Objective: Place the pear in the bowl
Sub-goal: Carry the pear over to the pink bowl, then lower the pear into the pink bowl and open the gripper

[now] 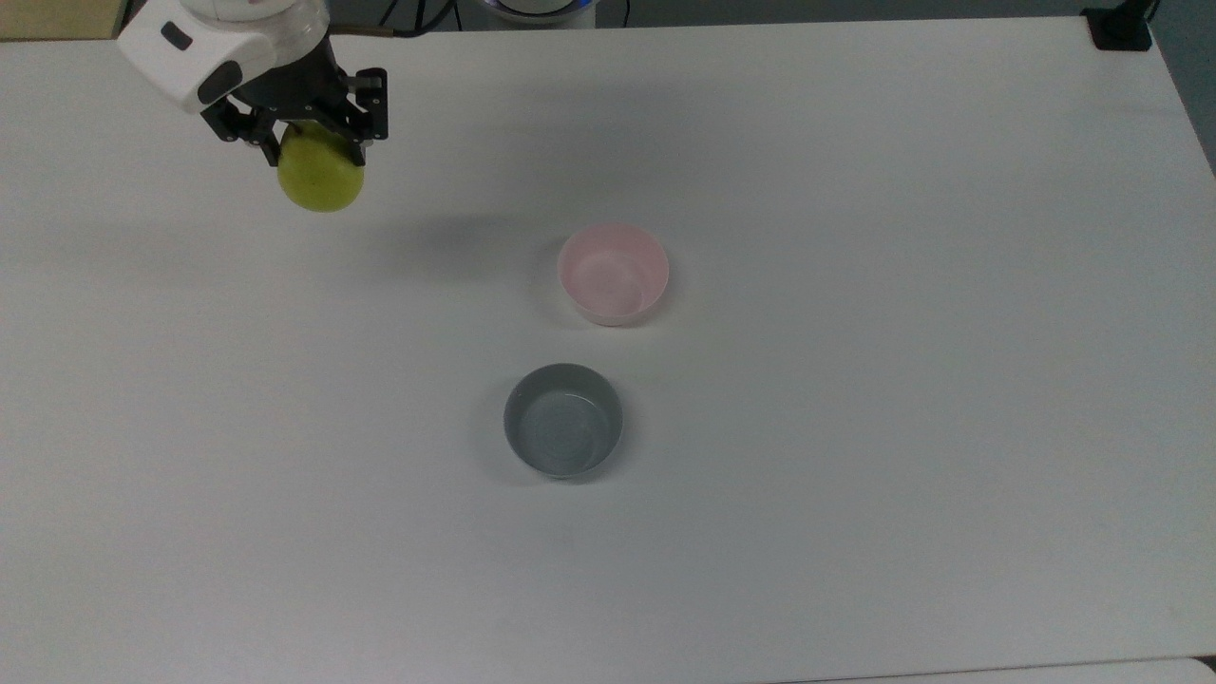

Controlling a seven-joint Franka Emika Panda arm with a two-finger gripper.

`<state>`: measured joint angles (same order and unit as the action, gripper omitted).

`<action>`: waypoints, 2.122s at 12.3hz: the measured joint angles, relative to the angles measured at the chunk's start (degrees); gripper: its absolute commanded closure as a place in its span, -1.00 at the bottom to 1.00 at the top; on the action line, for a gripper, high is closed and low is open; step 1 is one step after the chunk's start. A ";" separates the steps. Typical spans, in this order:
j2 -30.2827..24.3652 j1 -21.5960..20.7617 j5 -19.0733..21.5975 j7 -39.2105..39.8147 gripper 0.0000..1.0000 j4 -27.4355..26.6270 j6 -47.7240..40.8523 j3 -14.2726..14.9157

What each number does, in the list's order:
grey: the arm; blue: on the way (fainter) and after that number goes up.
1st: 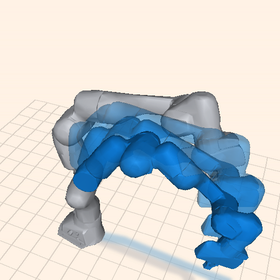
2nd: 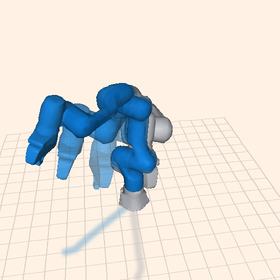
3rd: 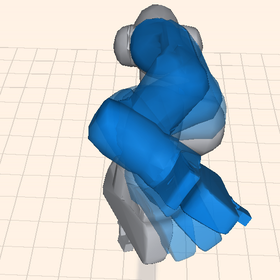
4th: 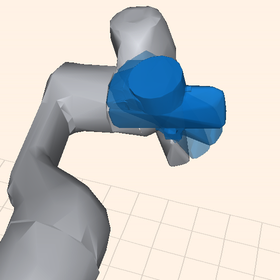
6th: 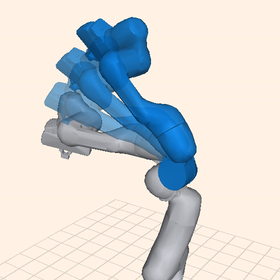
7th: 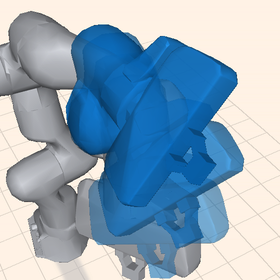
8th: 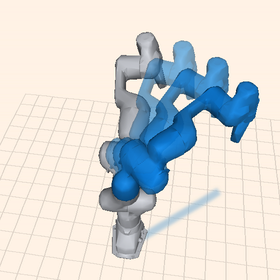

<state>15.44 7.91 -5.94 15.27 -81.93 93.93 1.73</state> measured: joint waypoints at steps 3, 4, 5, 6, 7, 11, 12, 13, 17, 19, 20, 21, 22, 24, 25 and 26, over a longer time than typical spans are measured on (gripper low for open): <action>-0.28 -3.15 1.27 -3.03 -0.14 -0.33 -0.16 -0.30; -0.14 -5.06 1.29 -4.45 -0.14 -0.90 -0.16 -0.36; 0.02 -7.32 1.30 -6.29 -0.14 -1.55 -0.16 -0.43; 0.13 -9.83 1.30 -8.42 -0.14 -2.22 -0.16 -0.49; 0.18 -12.50 1.30 -10.63 -0.14 -2.97 -0.16 -0.53; 0.30 -17.92 1.30 -14.56 -0.16 -5.09 -0.16 -0.55; 0.31 -18.49 1.30 -14.58 -0.17 -5.63 -0.16 -0.55; 0.33 -19.27 1.30 -14.58 -0.17 -6.29 -0.16 -0.55; 0.85 -22.06 1.30 -14.65 -0.25 -10.01 4.41 -0.56; 2.18 -22.08 1.30 -14.65 -0.25 -11.32 7.39 -0.50; 3.12 -22.08 1.30 -14.65 -0.25 -11.50 8.80 -0.44; 4.12 -22.08 1.30 -14.65 -0.25 -11.56 10.05 -0.42; 5.05 -22.08 1.30 -14.65 -0.25 -11.59 10.97 -0.41; 6.36 -22.08 1.29 -14.65 -0.25 -11.60 11.40 -0.41; 6.72 -22.08 1.29 -14.65 -0.25 -11.72 11.41 -0.40; 6.90 -22.08 1.28 -14.65 -0.27 -11.93 11.42 -0.40</action>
<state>22.34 -14.16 -4.66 0.62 -93.86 105.35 1.33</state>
